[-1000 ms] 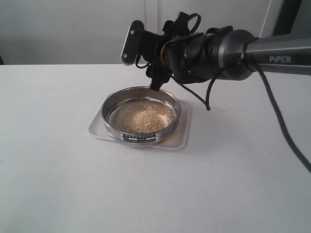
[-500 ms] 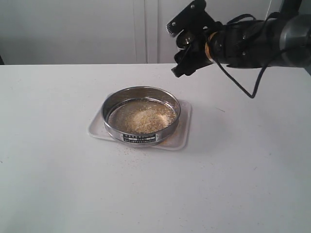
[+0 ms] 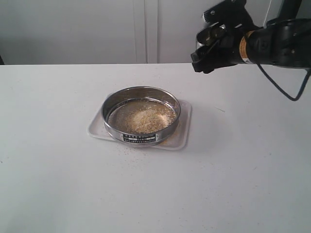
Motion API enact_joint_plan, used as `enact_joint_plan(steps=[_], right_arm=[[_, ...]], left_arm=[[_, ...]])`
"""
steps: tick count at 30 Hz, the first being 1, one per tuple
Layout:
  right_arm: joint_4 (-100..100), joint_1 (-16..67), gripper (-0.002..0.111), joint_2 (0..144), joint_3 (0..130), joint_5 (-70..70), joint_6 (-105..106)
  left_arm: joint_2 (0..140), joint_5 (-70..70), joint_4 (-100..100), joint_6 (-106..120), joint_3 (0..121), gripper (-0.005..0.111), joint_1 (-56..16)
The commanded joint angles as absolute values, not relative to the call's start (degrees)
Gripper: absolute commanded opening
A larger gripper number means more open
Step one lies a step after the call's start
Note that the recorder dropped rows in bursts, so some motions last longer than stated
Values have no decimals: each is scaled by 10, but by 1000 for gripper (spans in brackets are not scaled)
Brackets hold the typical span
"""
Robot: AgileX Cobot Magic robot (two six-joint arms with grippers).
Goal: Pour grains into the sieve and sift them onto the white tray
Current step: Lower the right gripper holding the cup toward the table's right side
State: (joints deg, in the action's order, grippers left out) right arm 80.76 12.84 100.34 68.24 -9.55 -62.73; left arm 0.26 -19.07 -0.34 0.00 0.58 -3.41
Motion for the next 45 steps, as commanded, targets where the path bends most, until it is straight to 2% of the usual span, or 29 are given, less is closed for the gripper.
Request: enact_joint_plan(steps=[1,9,13,21,28,45], right_arm=[[792,95,0,981,657,-137,-632],[740,39,0,972,613,-228,-624],[663,23,0,972,586,-270,-553],[576,15,0,978,553,-282,-494],[449,10,0,1018,506,-379,-426],[381,10,0,1118,497,-417,-295]], left_arm=[[0,-192,-10,0,0,0,-34],[0,-192,-10,0,0,0,-34],[0,-192,-10,0,0,0,-34],[0,-192,-10,0,0,0,-34],[0,-192,-10,0,0,0,-34],[0,-192,-10,0,0,0,-34]])
